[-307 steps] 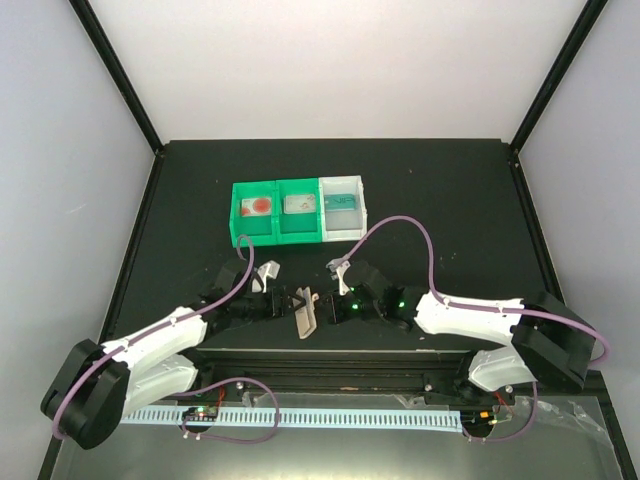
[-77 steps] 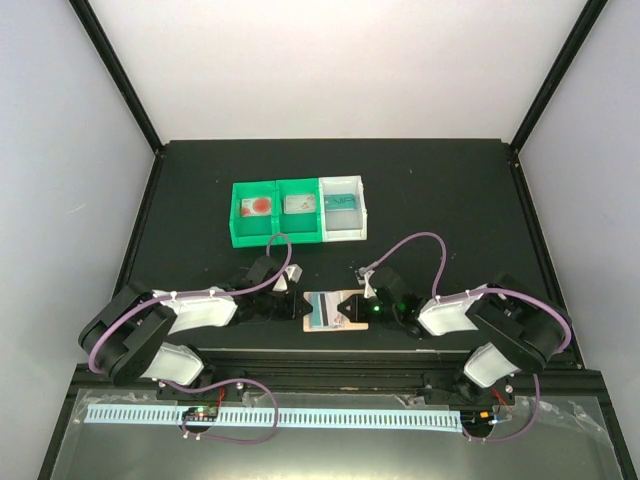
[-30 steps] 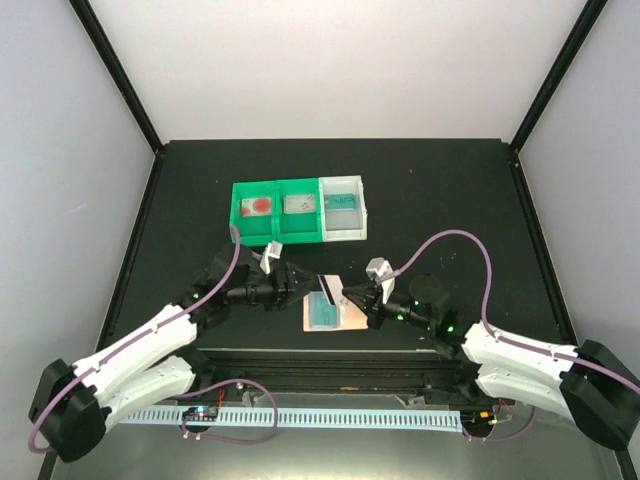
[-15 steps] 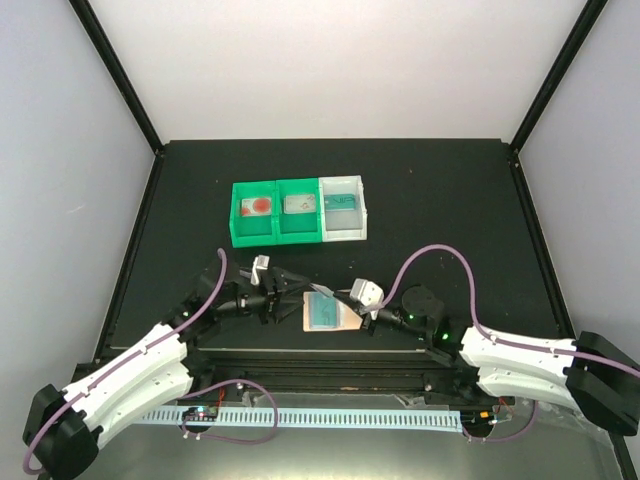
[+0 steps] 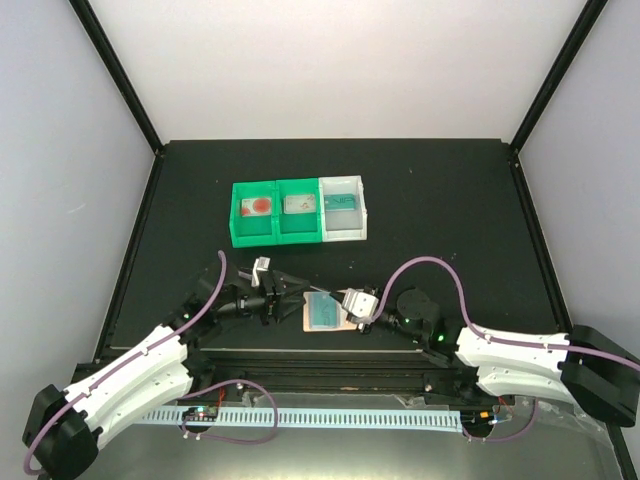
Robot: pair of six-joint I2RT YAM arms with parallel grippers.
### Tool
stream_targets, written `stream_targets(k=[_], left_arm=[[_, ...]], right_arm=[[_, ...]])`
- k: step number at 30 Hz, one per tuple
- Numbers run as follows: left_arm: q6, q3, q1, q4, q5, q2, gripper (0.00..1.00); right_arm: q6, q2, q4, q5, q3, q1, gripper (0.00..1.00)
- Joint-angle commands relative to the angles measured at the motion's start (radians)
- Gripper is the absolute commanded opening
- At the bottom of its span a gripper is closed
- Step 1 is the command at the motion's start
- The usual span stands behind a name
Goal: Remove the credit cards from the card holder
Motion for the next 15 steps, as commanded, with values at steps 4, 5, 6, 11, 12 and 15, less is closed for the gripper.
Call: stream_targets(k=[4, 5, 6, 11, 12, 15], left_arm=[[-0.034, -0.008, 0.003, 0.063, 0.016, 0.011, 0.51], [-0.028, -0.007, 0.002, 0.063, 0.016, 0.012, 0.51], [-0.027, -0.008, 0.003, 0.063, 0.016, 0.013, 0.5], [-0.031, -0.026, 0.003, 0.092, 0.025, 0.021, 0.42], [-0.031, -0.028, 0.002, 0.098, 0.025, 0.019, 0.38], [-0.023, -0.036, 0.003, 0.124, 0.019, 0.011, 0.23]], right_arm=[[-0.118, 0.034, 0.076, 0.055, -0.002, 0.043, 0.01], [-0.125, 0.042, 0.076, 0.062, 0.001, 0.049, 0.01], [-0.135, 0.048, 0.08, 0.07, 0.002, 0.058, 0.01], [-0.183, 0.073, 0.093, 0.116, 0.009, 0.109, 0.01], [-0.188, 0.08, 0.091, 0.13, 0.012, 0.117, 0.01], [-0.177, 0.09, 0.077, 0.154, 0.021, 0.131, 0.01]])
